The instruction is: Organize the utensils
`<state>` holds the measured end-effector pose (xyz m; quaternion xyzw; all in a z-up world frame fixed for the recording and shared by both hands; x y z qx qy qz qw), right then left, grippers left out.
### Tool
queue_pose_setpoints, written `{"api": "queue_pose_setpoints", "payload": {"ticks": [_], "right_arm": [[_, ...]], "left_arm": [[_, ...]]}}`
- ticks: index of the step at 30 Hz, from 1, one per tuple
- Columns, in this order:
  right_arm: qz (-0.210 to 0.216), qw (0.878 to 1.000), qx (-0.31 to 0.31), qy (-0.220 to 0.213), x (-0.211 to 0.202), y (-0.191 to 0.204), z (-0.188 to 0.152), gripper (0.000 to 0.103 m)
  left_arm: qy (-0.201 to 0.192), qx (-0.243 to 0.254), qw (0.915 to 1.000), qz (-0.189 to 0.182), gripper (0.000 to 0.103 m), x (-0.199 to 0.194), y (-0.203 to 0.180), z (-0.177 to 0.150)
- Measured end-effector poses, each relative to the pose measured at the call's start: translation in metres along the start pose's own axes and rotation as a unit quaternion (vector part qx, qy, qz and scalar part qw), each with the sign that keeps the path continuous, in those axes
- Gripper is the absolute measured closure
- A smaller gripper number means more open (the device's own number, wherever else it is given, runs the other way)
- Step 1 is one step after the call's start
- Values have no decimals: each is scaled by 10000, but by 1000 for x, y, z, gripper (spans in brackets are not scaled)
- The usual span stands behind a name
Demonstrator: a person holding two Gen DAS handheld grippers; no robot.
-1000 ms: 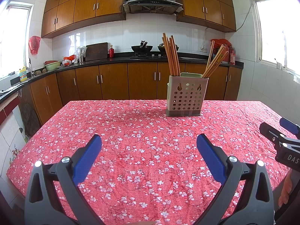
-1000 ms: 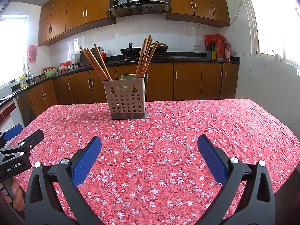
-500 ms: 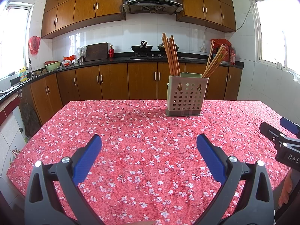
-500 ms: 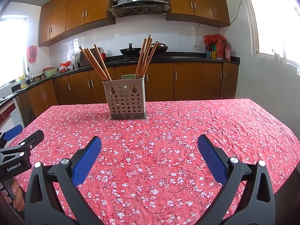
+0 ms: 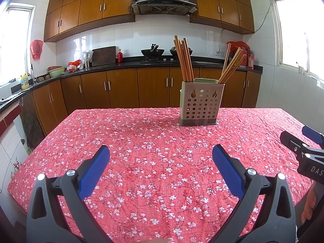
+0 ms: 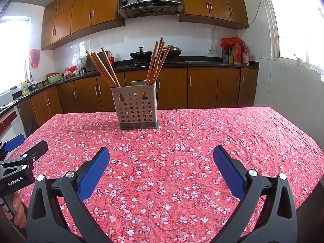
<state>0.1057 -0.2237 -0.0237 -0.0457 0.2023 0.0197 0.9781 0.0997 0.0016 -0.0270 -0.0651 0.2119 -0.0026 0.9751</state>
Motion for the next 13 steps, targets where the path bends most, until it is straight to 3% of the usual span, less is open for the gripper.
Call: {"api": "queue_pose_setpoints", "payload": {"ticks": [13], "right_arm": [[-3, 10000, 8, 1, 0, 0, 0, 2]], "left_arm": [[11, 31, 10000, -18, 4, 3, 1, 1]]}}
Point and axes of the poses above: each gripper's, at about its wrist camera, not at the fingertips, and x roughly the way its jaws point, y to its left, z to its top, the point moved 4 cm from there along x, roughly the way its jaws point, and after that the axes turned 9 degrees about -x, right-handed, at the moved point
